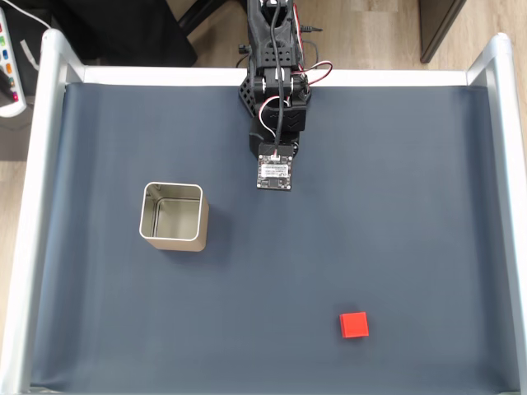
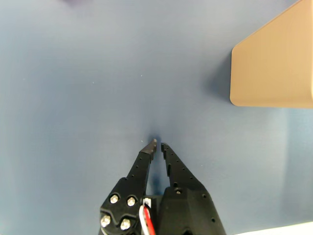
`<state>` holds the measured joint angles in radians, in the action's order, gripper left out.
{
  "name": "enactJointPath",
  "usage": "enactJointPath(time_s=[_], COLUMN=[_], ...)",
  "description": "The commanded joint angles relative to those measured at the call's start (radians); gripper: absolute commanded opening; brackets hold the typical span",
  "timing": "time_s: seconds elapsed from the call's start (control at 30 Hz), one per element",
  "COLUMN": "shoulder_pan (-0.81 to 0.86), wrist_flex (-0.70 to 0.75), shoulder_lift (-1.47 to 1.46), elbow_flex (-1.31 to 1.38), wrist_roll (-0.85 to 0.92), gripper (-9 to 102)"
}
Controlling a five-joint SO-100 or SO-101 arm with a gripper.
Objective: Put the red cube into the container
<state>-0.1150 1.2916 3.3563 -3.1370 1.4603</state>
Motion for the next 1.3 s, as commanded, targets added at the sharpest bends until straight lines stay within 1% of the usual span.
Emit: enactJointPath(time_s=[0.0, 0.53, 0.67, 0.8, 0.87, 1.07, 1.27], shoulder_pan=[0.048, 0.044, 0.032, 0.017, 0.0, -0.084, -0.16], wrist_flex=[0.008, 0.003, -0.103, -0.305, -0.373, -0.503, -0.571], shoulder_lift=[0.0, -0.009, -0.064, -0.132, -0.173, -0.337, -0.661], elbow_flex=[0.006, 0.006, 0.008, 0.009, 0.023, 0.129, 0.403], wrist_roll=[0.112, 0.118, 0.101, 0.097, 0.094, 0.002, -0.098], gripper=[0, 0, 0, 0, 0, 0, 0])
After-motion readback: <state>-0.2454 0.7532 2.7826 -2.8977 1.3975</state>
